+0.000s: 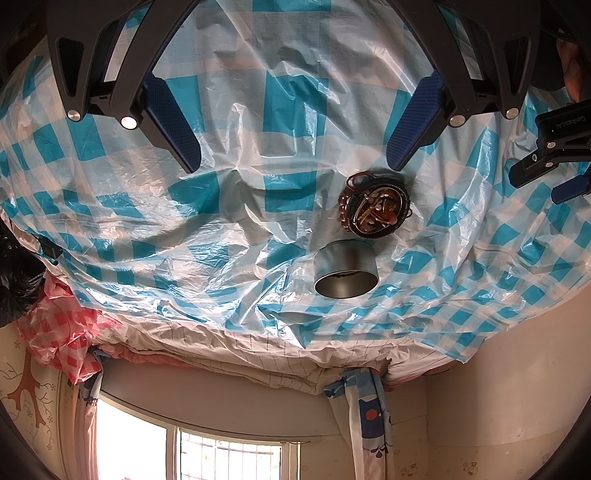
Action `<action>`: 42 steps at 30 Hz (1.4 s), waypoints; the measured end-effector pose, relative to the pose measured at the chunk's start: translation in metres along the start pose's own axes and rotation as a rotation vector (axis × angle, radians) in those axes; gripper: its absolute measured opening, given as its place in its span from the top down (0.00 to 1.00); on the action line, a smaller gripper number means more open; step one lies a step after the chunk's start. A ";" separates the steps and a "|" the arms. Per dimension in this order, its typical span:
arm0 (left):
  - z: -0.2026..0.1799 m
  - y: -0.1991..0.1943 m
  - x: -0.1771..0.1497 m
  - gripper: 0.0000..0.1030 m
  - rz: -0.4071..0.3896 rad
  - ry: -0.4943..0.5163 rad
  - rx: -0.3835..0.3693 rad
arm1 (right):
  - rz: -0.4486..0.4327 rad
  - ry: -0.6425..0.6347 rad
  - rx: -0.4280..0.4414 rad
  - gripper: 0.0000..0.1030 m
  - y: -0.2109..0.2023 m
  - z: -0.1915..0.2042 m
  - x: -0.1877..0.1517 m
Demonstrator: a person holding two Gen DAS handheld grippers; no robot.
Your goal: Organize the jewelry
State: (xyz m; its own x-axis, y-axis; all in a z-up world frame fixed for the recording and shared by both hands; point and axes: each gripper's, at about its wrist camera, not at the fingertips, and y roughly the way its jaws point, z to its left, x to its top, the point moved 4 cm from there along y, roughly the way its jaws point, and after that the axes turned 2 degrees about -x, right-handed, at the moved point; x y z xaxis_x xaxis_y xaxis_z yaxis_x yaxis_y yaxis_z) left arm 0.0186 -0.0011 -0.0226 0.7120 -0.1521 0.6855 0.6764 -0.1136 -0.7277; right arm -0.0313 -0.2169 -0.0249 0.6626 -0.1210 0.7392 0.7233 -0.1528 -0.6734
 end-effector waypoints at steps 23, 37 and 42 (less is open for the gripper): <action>-0.008 0.027 0.015 0.07 0.076 -0.055 -0.124 | 0.037 0.015 0.121 0.08 0.019 0.009 0.009; -0.070 0.102 0.046 0.49 0.076 0.100 -0.209 | 0.113 0.107 0.102 0.34 0.063 -0.007 0.014; -0.080 0.118 0.059 0.67 0.071 0.108 -0.242 | 0.107 0.086 0.108 0.25 0.061 -0.002 0.014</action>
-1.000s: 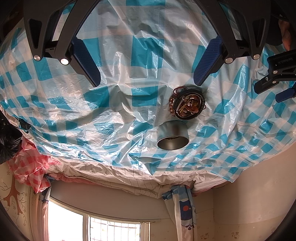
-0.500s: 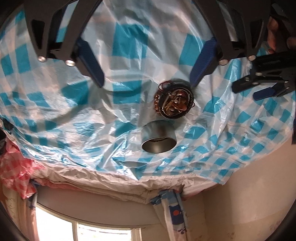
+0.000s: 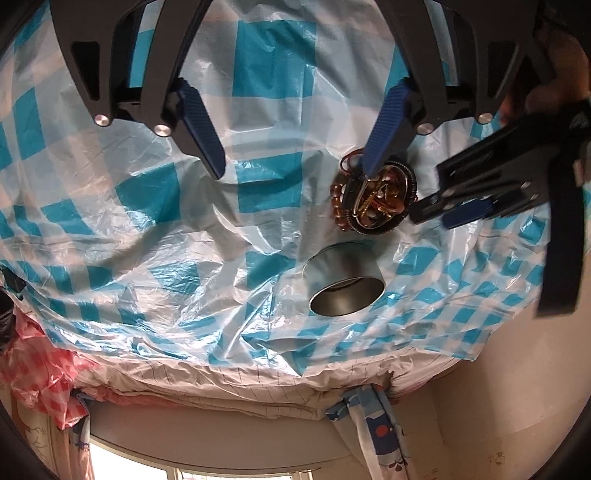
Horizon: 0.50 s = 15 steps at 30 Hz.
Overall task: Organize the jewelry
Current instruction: 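Lower the left tool onto the jewelry pile and grasp the black bracelet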
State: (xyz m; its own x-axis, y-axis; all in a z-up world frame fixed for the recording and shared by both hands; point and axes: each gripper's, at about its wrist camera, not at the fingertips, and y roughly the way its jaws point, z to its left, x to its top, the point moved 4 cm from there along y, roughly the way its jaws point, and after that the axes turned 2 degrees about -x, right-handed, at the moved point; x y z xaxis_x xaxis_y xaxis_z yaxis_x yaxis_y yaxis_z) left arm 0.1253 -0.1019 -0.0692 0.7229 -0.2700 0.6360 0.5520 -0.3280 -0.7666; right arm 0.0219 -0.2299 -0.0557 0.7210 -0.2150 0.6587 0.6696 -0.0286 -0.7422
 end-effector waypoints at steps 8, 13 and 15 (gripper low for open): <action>-0.007 0.014 -0.002 0.84 0.005 0.032 -0.059 | 0.003 0.016 0.014 0.21 0.002 -0.002 0.001; -0.008 0.011 -0.005 0.96 0.014 0.063 -0.053 | 0.000 0.013 0.010 0.19 0.002 -0.002 0.002; -0.007 0.012 -0.006 0.97 0.021 0.065 -0.060 | 0.000 0.013 0.010 0.19 0.002 -0.002 0.002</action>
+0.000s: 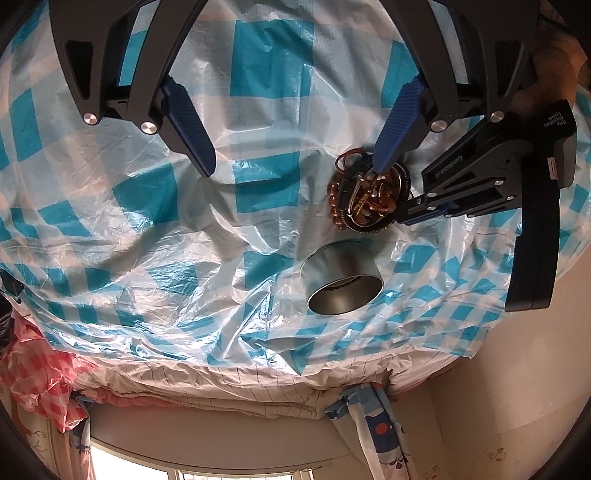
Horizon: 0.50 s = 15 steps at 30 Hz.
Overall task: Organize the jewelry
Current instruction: 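Lower the left tool onto the jewelry pile and grasp the black bracelet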
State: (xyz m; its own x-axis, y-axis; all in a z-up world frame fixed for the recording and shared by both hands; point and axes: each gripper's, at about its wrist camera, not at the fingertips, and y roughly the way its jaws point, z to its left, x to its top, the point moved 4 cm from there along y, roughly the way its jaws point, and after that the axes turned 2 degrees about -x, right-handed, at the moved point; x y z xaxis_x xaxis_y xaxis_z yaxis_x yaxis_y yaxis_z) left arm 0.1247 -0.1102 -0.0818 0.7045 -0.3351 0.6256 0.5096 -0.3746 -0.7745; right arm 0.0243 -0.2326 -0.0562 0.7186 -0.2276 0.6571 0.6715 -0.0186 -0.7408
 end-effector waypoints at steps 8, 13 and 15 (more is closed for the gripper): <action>0.012 -0.021 0.004 1.00 -0.073 -0.039 -0.005 | -0.005 0.013 0.008 0.18 0.000 -0.002 0.001; 0.013 -0.016 0.005 0.99 -0.064 -0.048 -0.031 | -0.006 0.014 0.009 0.18 0.000 -0.002 0.001; 0.007 -0.012 0.005 0.92 -0.056 -0.029 -0.045 | -0.005 0.016 0.012 0.18 0.000 -0.002 0.000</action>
State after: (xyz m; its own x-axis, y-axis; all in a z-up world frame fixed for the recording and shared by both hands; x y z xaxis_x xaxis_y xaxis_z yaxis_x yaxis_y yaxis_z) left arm 0.1258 -0.1011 -0.0697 0.6894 -0.2877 0.6648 0.5269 -0.4306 -0.7328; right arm 0.0243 -0.2344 -0.0561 0.7127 -0.2427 0.6582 0.6770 -0.0080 -0.7360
